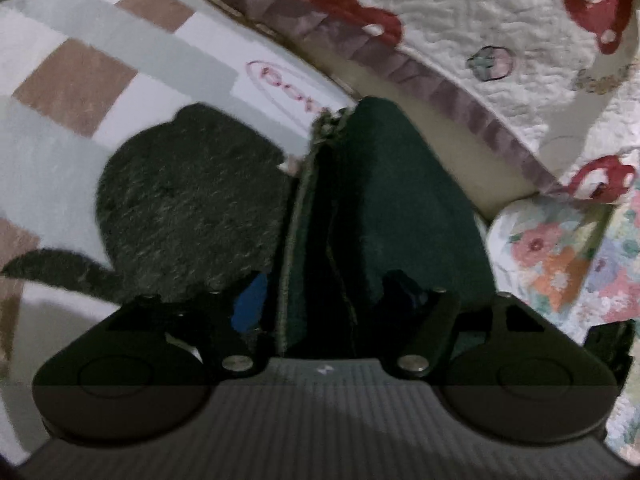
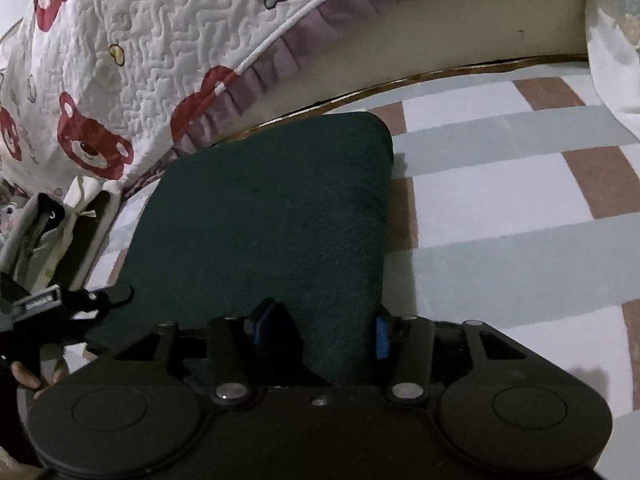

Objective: Fold clothes

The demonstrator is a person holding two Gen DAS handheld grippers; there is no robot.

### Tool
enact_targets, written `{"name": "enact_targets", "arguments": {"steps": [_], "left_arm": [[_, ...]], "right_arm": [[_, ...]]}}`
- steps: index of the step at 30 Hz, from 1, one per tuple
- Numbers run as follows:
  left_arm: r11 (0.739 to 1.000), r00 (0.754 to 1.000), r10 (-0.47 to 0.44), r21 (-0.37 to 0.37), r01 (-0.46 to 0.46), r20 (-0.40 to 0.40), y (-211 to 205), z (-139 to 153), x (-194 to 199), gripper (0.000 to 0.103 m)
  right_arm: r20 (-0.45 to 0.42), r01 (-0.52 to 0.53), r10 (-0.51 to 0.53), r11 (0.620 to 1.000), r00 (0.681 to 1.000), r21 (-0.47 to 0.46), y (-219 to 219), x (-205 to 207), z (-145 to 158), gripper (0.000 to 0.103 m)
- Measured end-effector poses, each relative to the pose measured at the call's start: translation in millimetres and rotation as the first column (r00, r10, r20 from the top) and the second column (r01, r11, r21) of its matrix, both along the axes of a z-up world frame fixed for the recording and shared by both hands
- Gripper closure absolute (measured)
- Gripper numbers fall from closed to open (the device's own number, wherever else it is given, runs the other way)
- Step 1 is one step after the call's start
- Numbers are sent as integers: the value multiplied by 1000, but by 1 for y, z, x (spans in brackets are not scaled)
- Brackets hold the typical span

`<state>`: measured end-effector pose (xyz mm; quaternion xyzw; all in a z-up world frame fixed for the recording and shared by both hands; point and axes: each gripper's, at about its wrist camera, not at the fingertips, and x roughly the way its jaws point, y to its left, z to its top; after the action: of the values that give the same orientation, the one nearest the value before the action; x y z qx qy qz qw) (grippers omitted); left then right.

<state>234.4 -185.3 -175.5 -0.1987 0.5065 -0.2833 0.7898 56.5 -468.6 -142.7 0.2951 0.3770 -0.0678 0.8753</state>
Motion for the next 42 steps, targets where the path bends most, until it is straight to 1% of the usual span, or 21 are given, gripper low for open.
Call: {"name": "enact_targets", "arguments": {"steps": [2, 4, 5, 6, 7, 8, 10, 13, 15, 18, 21, 23, 25, 27, 28, 29, 32, 33, 35, 38, 42], "left_arm": [[1000, 1000, 9, -6, -9, -13, 1, 0, 0, 29], [996, 996, -34, -83, 27, -87, 3, -8, 1, 33], [991, 990, -61, -127, 45, -125, 4, -12, 2, 40], [977, 975, -109, -202, 69, -195, 3, -20, 2, 70], [971, 970, -111, -233, 59, -217, 3, -24, -1, 72], [973, 975, -122, -217, 81, -184, 1, -21, -3, 73], [979, 983, -167, -135, 155, -81, -9, -9, -7, 75], [975, 974, -222, -8, 223, 48, -25, 3, -17, 73], [977, 976, -211, -24, 213, 48, -25, -1, -19, 71], [978, 986, -130, -176, 111, -101, -8, -21, -3, 63], [967, 980, -72, -255, 23, -184, 0, -34, 5, 56], [963, 986, -51, -270, 7, -156, -9, -40, -1, 54], [971, 993, -67, -236, 42, -100, -24, -36, -5, 54], [981, 994, -109, -167, 103, -27, -33, -27, -7, 64], [982, 993, -118, -149, 117, 2, -34, -23, -10, 75], [983, 992, -123, -136, 126, 27, -34, -18, -12, 78], [980, 967, -187, -34, 196, 173, -45, 0, -28, 81], [977, 959, -202, -23, 210, 199, -46, 5, -32, 81], [972, 945, -223, -18, 234, 239, -48, 15, -39, 81], [963, 942, -237, -75, 261, 239, -48, 22, -42, 81], [959, 952, -266, -58, 277, 153, -65, 7, -45, 81]], "right_arm": [[7, -1, 1, 1000, 1000, 22, -2, -1, -2, 48], [12, 4, -4, 999, 1000, 46, -7, -1, -3, 48], [15, 4, -5, 998, 1000, 58, -9, 0, -3, 48], [17, 2, -3, 998, 1000, 69, -12, 0, -3, 48], [16, -1, 0, 997, 1000, 77, -16, 0, -3, 48], [14, -5, 4, 997, 1000, 80, -19, 1, -3, 48], [13, -13, 12, 996, 1000, 83, -28, 5, -3, 47], [12, -20, 19, 996, 1000, 90, -45, 13, 0, 44], [13, -34, 33, 992, 999, 120, -58, 19, -1, 44], [12, -82, 82, 971, 997, 223, -71, 30, -11, 44], [24, -108, 105, 957, 994, 270, -68, 40, -21, 39], [32, -125, 121, 945, 992, 301, -65, 47, -28, 38], [41, -142, 136, 933, 990, 331, -63, 54, -34, 33], [50, -159, 151, 919, 987, 361, -61, 61, -41, 27], [54, -166, 158, 919, 986, 357, -59, 64, -42, 28], [64, -179, 167, 933, 984, 311, -52, 65, -36, 37], [139, -209, 185, 959, 973, 192, -36, 54, -13, 65], [161, -207, 180, 963, 970, 171, -32, 48, -4, 68], [186, -196, 174, 975, 967, 104, -23, 36, 16, 69], [185, -171, 161, 984, 970, 44, -16, 20, 38, 69], [99, -138, 134, 990, 986, 37, -18, 12, 29, 67]]}}
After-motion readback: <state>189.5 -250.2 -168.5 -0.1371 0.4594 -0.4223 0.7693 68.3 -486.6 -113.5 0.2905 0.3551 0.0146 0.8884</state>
